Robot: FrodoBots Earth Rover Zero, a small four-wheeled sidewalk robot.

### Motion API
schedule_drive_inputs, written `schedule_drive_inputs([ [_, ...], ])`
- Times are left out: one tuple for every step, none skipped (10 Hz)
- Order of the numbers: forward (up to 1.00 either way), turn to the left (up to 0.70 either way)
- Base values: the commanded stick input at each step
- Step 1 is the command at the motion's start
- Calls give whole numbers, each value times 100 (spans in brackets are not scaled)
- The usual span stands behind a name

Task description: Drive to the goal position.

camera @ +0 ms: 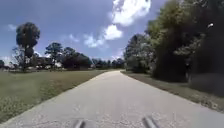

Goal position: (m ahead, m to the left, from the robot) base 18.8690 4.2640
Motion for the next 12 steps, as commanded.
schedule_drive_inputs([
  [50, 0],
  [50, 0],
  [50, 0],
  [50, 0],
  [50, 0],
  [50, 0],
  [50, 0],
  [50, 0],
  [50, 0],
  [50, 0],
  [50, 0],
  [50, 0],
])
